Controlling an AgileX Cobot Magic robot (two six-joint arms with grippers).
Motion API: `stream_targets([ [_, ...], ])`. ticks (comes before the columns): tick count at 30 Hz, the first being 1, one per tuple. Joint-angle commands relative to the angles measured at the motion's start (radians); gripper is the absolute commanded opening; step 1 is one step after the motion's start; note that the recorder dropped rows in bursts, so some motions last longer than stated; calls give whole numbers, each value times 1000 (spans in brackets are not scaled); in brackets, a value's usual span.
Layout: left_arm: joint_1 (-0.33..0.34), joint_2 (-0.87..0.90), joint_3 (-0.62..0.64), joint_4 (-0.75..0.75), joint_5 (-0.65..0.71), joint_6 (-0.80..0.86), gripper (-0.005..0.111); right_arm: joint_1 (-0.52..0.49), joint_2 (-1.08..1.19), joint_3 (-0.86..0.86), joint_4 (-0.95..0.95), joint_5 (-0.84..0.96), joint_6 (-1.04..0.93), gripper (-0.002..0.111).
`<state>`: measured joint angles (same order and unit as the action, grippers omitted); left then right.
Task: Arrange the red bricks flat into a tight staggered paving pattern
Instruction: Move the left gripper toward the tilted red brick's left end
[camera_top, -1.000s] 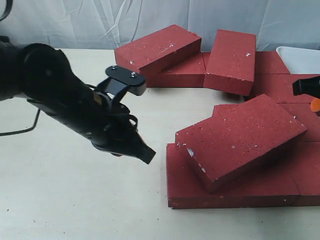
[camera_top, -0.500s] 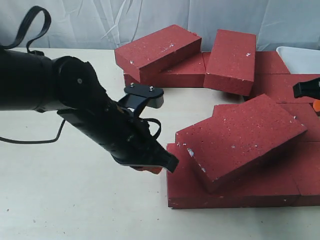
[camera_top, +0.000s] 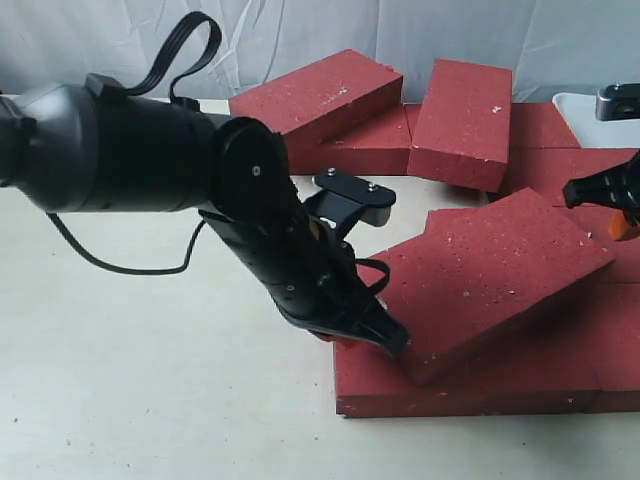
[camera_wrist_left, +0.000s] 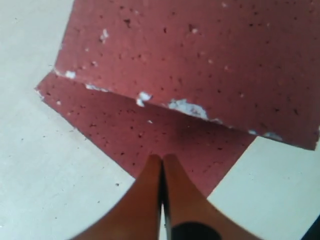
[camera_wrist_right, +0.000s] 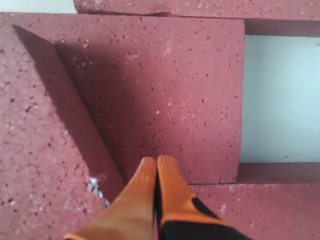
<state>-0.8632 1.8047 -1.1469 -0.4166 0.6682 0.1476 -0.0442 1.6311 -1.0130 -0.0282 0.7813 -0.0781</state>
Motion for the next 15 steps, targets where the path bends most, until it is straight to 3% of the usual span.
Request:
stream_targets([
  [1,-6,22,-7,10,-27,-11,0,-5,31,-7,-10,-29,-3,-1],
  [15,-6,23,-7,37,-62,-10,0,-3,37,-7,104,-6,-90,-1],
])
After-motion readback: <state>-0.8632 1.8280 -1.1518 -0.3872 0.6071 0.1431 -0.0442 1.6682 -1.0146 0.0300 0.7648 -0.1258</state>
